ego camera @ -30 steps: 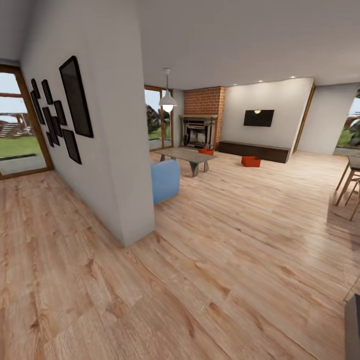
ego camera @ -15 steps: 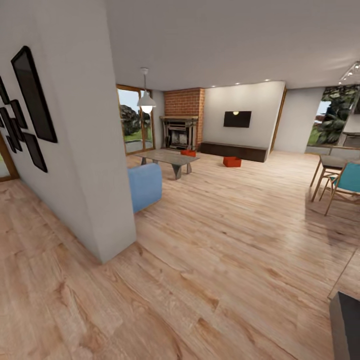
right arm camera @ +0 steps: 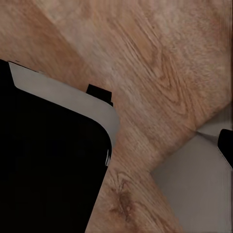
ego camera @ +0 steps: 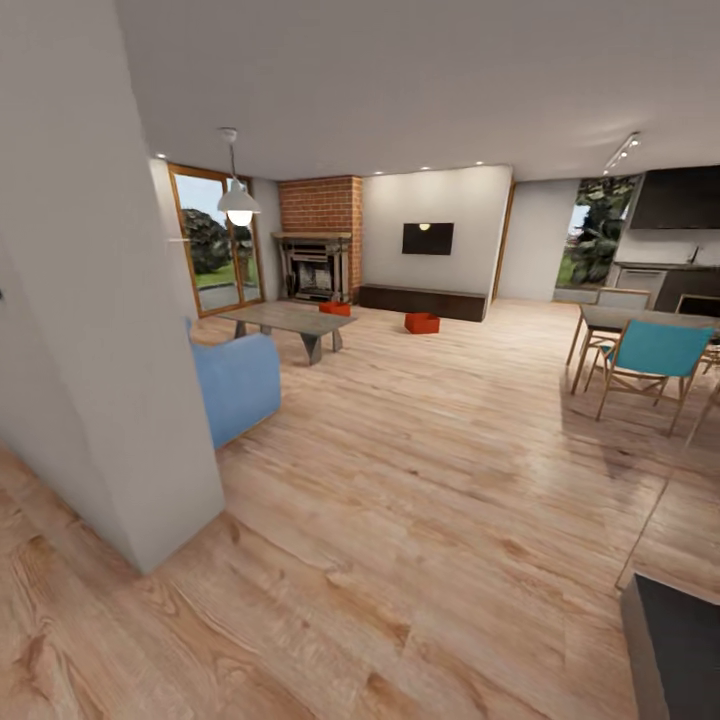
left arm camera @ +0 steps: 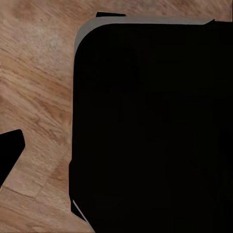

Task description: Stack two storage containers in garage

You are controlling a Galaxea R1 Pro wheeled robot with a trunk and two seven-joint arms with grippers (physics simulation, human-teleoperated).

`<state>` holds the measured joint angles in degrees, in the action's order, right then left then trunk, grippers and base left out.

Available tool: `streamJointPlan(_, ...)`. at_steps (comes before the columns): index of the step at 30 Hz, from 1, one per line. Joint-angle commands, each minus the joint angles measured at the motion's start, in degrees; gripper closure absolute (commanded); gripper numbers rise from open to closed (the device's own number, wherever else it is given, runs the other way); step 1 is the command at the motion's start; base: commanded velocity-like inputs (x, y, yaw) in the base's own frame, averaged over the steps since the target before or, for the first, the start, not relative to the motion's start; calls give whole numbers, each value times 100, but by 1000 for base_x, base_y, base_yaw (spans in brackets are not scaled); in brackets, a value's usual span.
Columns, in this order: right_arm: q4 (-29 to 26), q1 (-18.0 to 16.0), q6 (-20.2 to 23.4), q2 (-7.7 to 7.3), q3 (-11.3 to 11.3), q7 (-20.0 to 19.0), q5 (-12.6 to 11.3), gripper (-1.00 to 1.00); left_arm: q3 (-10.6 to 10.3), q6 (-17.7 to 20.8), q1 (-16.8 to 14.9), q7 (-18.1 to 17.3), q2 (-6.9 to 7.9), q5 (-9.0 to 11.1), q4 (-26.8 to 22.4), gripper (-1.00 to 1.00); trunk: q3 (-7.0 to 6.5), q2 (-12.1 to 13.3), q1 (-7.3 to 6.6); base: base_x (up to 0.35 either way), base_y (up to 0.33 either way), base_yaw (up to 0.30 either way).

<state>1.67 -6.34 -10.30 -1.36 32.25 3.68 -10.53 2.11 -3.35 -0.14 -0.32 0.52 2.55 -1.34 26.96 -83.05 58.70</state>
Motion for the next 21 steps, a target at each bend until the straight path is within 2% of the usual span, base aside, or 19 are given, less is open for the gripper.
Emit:
streamJointPlan(1,18,-7,-33,4,51,1,-54,-100,18,-16,-3,-3,0,27,2,-100,6,-3,3,322,0,-273)
streamJointPlan(21,10,-7,-33,5,53,1,-45,-100,18,-16,-3,-3,-8,19,2,-100,6,-3,3,322,0,-275)
